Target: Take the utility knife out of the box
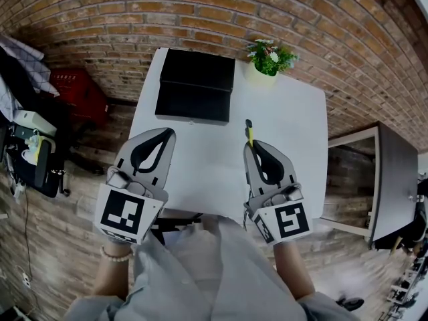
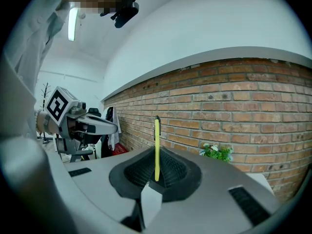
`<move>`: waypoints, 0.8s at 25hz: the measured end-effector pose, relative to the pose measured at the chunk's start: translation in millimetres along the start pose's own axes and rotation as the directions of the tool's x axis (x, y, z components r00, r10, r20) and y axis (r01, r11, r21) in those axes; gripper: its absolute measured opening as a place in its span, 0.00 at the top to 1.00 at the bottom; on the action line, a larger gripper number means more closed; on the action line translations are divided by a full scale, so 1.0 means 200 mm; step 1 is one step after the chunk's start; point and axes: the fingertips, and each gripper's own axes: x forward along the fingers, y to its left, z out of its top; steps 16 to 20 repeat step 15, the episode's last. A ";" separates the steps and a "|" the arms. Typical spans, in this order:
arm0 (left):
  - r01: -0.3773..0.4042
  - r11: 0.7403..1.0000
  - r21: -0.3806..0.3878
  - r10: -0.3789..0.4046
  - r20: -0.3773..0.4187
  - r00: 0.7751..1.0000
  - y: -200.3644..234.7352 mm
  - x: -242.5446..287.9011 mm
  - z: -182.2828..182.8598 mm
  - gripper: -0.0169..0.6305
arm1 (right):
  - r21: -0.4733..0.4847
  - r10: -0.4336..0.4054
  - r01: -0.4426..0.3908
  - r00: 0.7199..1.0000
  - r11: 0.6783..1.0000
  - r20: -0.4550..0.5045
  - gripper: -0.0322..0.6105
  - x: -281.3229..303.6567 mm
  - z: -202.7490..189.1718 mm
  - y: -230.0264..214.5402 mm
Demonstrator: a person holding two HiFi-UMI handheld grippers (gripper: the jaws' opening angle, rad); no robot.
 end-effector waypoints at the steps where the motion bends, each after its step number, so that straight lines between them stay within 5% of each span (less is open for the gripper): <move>1: 0.001 1.000 0.000 -0.001 -0.001 1.000 0.00 0.00 0.00 0.95 | 0.000 0.000 0.000 1.000 1.000 -0.001 0.87 0.00 0.00 0.00; 20: 0.002 1.000 -0.010 -0.002 -0.008 1.000 0.00 0.03 -0.01 0.95 | -0.005 0.001 -0.001 1.000 1.000 -0.025 0.87 0.02 -0.02 -0.01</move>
